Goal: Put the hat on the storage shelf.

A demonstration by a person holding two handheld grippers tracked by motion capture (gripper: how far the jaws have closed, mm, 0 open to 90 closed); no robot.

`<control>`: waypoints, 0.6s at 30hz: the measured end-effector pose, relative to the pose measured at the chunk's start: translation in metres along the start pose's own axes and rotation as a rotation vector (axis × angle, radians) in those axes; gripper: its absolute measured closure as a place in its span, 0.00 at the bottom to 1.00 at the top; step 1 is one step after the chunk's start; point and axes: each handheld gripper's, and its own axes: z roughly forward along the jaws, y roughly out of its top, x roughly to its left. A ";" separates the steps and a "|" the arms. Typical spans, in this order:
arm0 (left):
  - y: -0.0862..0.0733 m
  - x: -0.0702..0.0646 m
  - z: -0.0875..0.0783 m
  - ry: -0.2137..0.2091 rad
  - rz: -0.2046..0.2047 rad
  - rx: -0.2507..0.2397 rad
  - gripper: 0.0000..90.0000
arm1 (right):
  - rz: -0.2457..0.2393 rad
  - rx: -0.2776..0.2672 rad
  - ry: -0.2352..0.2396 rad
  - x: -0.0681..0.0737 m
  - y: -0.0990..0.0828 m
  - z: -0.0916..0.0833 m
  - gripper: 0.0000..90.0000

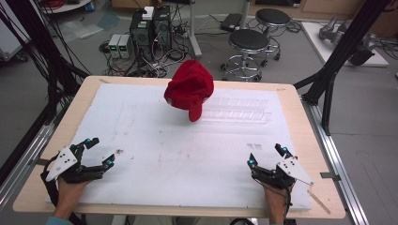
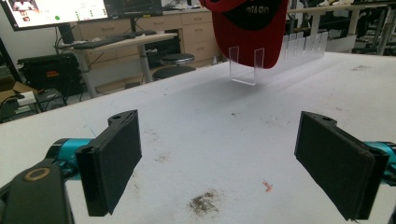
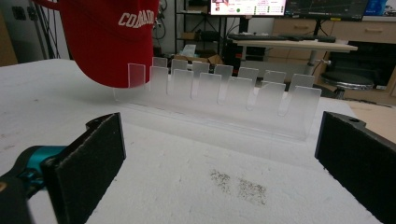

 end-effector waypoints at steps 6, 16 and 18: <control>0.000 0.000 0.000 0.009 -0.011 0.001 0.17 | -0.002 -0.003 0.003 0.000 0.000 0.000 0.01; -0.001 0.001 -0.002 0.023 -0.021 -0.016 0.17 | -0.008 -0.006 0.008 0.000 0.000 0.000 0.01; -0.001 0.001 -0.002 0.027 -0.030 -0.020 0.17 | -0.013 -0.005 0.009 0.001 0.000 0.000 0.01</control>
